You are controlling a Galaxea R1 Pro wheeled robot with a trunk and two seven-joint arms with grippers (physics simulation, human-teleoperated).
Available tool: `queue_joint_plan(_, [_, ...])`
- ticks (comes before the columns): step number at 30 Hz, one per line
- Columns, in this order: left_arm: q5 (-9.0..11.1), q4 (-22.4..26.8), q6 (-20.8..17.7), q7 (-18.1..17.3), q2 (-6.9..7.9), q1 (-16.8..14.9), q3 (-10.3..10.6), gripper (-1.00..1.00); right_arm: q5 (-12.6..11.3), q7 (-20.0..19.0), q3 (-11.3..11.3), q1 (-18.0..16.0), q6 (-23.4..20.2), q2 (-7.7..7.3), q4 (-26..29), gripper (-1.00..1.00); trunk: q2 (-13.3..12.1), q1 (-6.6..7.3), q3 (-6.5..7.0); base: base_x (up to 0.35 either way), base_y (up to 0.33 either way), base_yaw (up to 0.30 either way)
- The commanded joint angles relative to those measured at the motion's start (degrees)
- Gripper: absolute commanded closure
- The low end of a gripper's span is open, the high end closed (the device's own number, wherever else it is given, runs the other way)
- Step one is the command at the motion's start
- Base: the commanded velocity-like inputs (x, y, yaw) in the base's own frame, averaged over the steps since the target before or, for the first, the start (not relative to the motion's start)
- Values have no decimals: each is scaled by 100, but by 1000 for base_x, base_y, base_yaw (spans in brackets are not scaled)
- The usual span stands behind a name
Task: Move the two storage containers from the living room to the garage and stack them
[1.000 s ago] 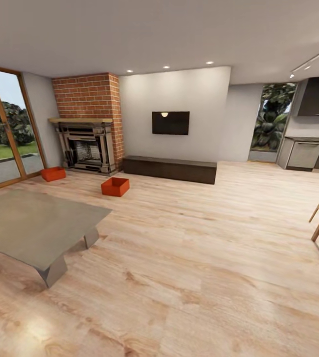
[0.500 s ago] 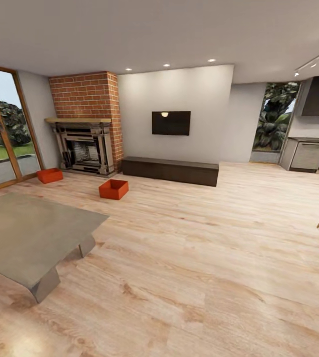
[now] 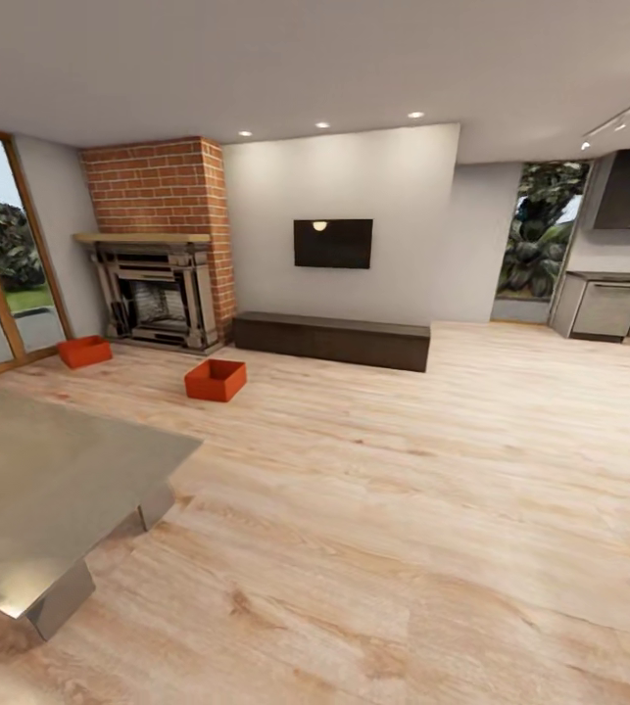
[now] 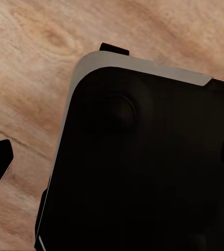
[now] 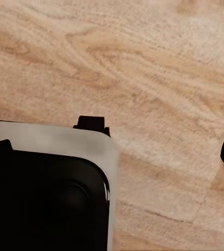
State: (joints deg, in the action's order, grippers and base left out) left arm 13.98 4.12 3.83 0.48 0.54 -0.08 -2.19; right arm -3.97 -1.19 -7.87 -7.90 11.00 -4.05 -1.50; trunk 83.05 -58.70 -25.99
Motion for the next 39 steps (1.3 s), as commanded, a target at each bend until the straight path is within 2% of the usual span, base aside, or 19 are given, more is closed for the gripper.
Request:
queue_joint_plan(1, [8, 1, 12, 5, -1, -1, -19, -100, -42, -12, -41, -6, 32, 0, -16, -100, 3, -3, -6, 323, 0, -252])
queue_joint_plan(24, [8, 2, 12, 5, -1, -1, -22, -100, -42, -12, -44, -5, 33, 0, -17, -100, 3, -3, -6, 323, 0, -278])
queue_joint_plan(39, [8, 1, 30, 5, -1, -1, -27, -100, -37, -12, -74, -6, -3, -24, -14, -100, 3, -3, -6, 323, 0, -23])
